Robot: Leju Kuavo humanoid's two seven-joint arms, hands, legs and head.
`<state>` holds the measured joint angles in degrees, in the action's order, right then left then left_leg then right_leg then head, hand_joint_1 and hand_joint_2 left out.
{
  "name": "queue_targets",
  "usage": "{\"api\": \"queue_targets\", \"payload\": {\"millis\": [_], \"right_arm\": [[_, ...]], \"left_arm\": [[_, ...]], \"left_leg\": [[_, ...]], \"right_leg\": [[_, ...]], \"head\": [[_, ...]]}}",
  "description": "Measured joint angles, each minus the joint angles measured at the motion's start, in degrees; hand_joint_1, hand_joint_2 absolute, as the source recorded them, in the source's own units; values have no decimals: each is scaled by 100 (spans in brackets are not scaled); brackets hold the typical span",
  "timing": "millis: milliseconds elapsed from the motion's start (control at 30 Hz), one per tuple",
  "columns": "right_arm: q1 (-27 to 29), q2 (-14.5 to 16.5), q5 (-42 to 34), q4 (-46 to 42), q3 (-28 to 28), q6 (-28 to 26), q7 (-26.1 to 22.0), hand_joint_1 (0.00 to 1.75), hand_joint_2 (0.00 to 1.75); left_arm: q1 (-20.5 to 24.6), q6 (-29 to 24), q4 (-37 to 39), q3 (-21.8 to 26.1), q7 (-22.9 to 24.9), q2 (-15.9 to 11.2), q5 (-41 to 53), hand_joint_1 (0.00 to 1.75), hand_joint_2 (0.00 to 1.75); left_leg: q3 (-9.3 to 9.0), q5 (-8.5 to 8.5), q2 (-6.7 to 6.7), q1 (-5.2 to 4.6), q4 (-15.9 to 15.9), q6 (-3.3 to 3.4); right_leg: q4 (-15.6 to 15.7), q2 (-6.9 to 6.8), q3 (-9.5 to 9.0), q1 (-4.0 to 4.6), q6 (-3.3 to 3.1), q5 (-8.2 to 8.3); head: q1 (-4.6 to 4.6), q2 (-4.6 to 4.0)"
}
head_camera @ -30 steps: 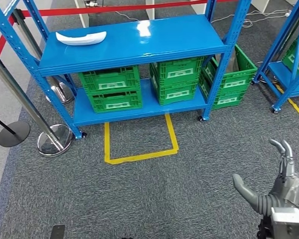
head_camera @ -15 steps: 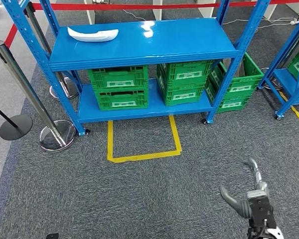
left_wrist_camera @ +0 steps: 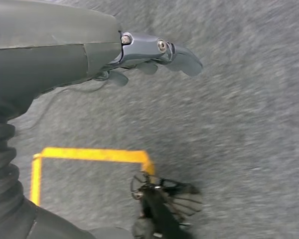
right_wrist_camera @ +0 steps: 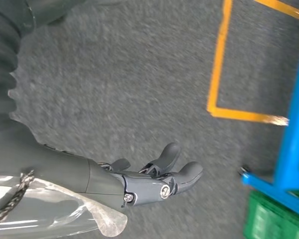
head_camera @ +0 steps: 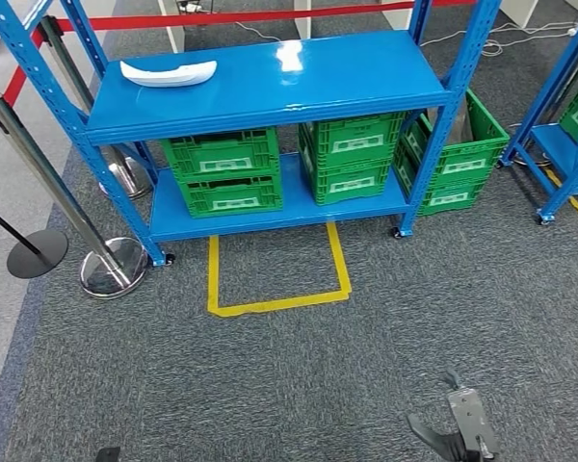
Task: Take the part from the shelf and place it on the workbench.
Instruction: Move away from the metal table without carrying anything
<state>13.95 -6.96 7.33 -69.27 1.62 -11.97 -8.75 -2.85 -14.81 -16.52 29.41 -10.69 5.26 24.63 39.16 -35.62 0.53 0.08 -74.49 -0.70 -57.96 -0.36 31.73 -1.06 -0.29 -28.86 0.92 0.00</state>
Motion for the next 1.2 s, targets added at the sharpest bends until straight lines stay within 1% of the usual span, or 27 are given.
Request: {"api": "queue_targets", "payload": {"millis": [33, 67, 100, 167, 200, 300, 333, 367, 400, 467, 500, 533, 567, 633, 667, 700, 800, 833, 867, 900, 967, 1000, 1033, 1067, 1100, 1167, 1200], "right_arm": [[-61, 21, -27, 100, 0, 45, 32, 0, 175], [-130, 42, -53, 191, 0, 88, 64, 0, 175], [-201, 66, -80, 278, 0, 132, 91, 0, 175], [-334, 120, -138, 499, -1, 226, 161, 0, 175], [-386, 142, -167, 628, -1, 275, 195, 0, 175], [-471, 194, -248, 1062, -2, 408, 299, 0, 175], [-475, 213, -273, 1218, -1, 449, 325, 0, 175], [-472, 229, -298, 1389, -1, 489, 355, 0, 175], [-457, 239, -322, 1566, -1, 528, 385, 0, 175], [-395, 258, -364, 1944, -2, 594, 436, 0, 175], [-340, 268, -380, 2127, -2, 625, 459, 0, 175], [-281, 280, -397, 2309, -2, 653, 480, 0, 175], [-224, 291, -413, 2482, -2, 677, 502, 0, 175], [-135, 314, -440, 2831, -2, 724, 537, 0, 175], [-106, 329, -454, 3003, -2, 749, 546, 0, 175], [-83, 350, -470, 3179, -3, 778, 564, 0, 175], [-57, 423, -534, 3638, -4, 888, 649, 0, 175], [-83, 445, -557, 3726, -4, 930, 675, 0, 175], [-138, 466, -578, 3775, -4, 966, 699, 0, 175], [-221, 480, -598, 3797, -4, 1002, 721, 0, 175], [-433, 504, -631, 3804, -7, 1050, 745, 0, 175], [-547, 516, -643, 3790, -9, 1069, 749, 0, 131], [-658, 527, -650, 3759, -11, 1082, 753, 0, 87], [-771, 538, -655, 3712, -12, 1094, 758, 0, 44], [-882, 549, -659, 3651, -13, 1105, 762, 0, 0], [-1086, 572, -673, 3542, -15, 1128, 780, 0, 0], [-1152, 579, -684, 3514, -17, 1143, 800, 0, 0]], "left_arm": [[-88, 57, 11, -105, 45, -13, -98, 0, 175], [-177, 115, 28, -206, 87, -28, -193, 0, 175], [-260, 170, 46, -308, 128, -45, -285, 0, 175], [-390, 285, 78, -521, 209, -86, -476, 0, 175], [-438, 340, 86, -629, 249, -106, -571, 0, 175], [-534, 500, 91, -934, 365, -158, -847, 0, 175], [-544, 552, 82, -1033, 397, -173, -932, 0, 175], [-536, 602, 61, -1125, 430, -184, -1013, 0, 175], [-515, 649, 31, -1212, 459, -195, -1091, 0, 175], [-445, 731, -70, -1368, 515, -218, -1230, 0, 175], [-404, 769, -132, -1436, 540, -226, -1289, 0, 175], [-360, 802, -206, -1502, 563, -234, -1343, 0, 131], [-313, 832, -285, -1563, 585, -240, -1392, 0, 87], [-214, 892, -457, -1685, 622, -255, -1491, 0, 0], [-166, 922, -538, -1747, 644, -267, -1544, 0, 0], [-127, 957, -612, -1815, 668, -285, -1604, 0, 0], [-113, 1087, -733, -2055, 765, -346, -1827, 0, 0], [-159, 1136, -735, -2140, 806, -361, -1911, 0, 0], [-230, 1184, -715, -2217, 844, -374, -1989, 0, 0], [-322, 1228, -671, -2289, 880, -381, -2060, 0, 0], [-539, 1296, -523, -2403, 934, -385, -2168, 0, 0], [-658, 1318, -426, -2446, 956, -390, -2205, 0, 0], [-778, 1334, -325, -2482, 972, -394, -2237, 0, 0], [-899, 1344, -218, -2513, 984, -402, -2262, 0, 0], [-1015, 1350, -110, -2542, 991, -411, -2283, 0, 0], [-1205, 1371, 87, -2598, 1008, -438, -2331, 0, 0], [-1263, 1392, 153, -2625, 1020, -452, -2361, 0, 0]], "left_leg": [[-20, 86, 0, -1, 34, 9], [-146, 270, -1, -3, 300, 30], [-335, 493, -7, -9, 704, 64], [-656, 747, -28, -35, 1405, 130], [-723, 773, -35, -48, 1569, 150], [-744, 774, -29, -48, 1667, 194], [-759, 792, -33, -34, 1699, 225], [-771, 809, -38, -18, 1730, 255], [-778, 817, -44, -10, 1745, 278], [-776, 812, -43, -14, 1745, 300], [-779, 808, -41, -17, 1744, 301], [-785, 804, -38, -17, 1743, 298], [-796, 796, -36, -14, 1742, 288], [-820, 767, -32, -20, 1726, 243], [-824, 747, -31, -29, 1709, 210], [-824, 733, -30, -39, 1694, 180], [-828, 705, -29, -35, 1667, 105], [-815, 651, -30, -28, 1610, 75], [-755, 536, -31, -19, 1453, 44], [-634, 360, -31, -11, 1165, 15], [-272, -18, -32, -2, 387, -19], [-130, -107, -32, 0, 95, -24], [-75, -80, -32, 0, 1, -21], [-126, 60, -33, -1, 132, -7], [-268, 273, -34, -3, 453, 19], [-624, 629, -44, -20, 1239, 90], [-738, 705, -48, -31, 1487, 117]], "right_leg": [[0, 2, -7, 3, -2, -3], [-1, 7, -18, 7, 0, -7], [0, 11, -29, 9, 7, -13], [-7, 6, -34, 31, 42, -30], [-8, -5, -26, 37, 67, -36], [3, -28, -24, 38, 157, -49], [-69, -17, 10, 37, 182, -112], [-248, -3, 97, 37, 204, -228], [-553, 13, 247, 32, 221, -397], [-1300, 23, 618, 26, 252, -722], [-1531, 23, 742, 24, 264, -775], [-1545, 23, 763, 21, 273, -712], [-1323, 23, 667, 15, 277, -545], [-531, 25, 277, 2, 278, -170], [-220, 35, 108, -1, 256, -65], [-52, 46, 7, 2, 228, -30], [-10, 59, -41, 19, 118, -30], [-4, 54, -42, 15, 81, -26], [5, 48, -42, 7, 41, -22], [11, 43, -41, 1, 10, -21], [10, 43, -43, 9, -22, -31], [9, 41, -47, 15, -25, -36], [8, 37, -55, 20, -25, -42], [8, 34, -67, 24, -22, -48], [8, 33, -83, 27, -14, -55], [5, 33, -86, 41, 22, -78], [5, 25, -72, 49, 48, -92]], "head": [[1, 0], [2, 0], [2, 0], [-2, 0], [-5, 0], [-8, 0], [-13, 0], [-24, 0], [-32, 0], [-43, 0], [-42, 0], [-44, 0], [-44, 0], [-45, 0], [-41, 0], [-36, 0], [-31, 0], [-27, 0], [-21, 0], [-13, 0], [-6, 0], [-7, 0], [-7, 0], [-7, 0], [-6, 0], [-7, 0], [-10, 0]]}}
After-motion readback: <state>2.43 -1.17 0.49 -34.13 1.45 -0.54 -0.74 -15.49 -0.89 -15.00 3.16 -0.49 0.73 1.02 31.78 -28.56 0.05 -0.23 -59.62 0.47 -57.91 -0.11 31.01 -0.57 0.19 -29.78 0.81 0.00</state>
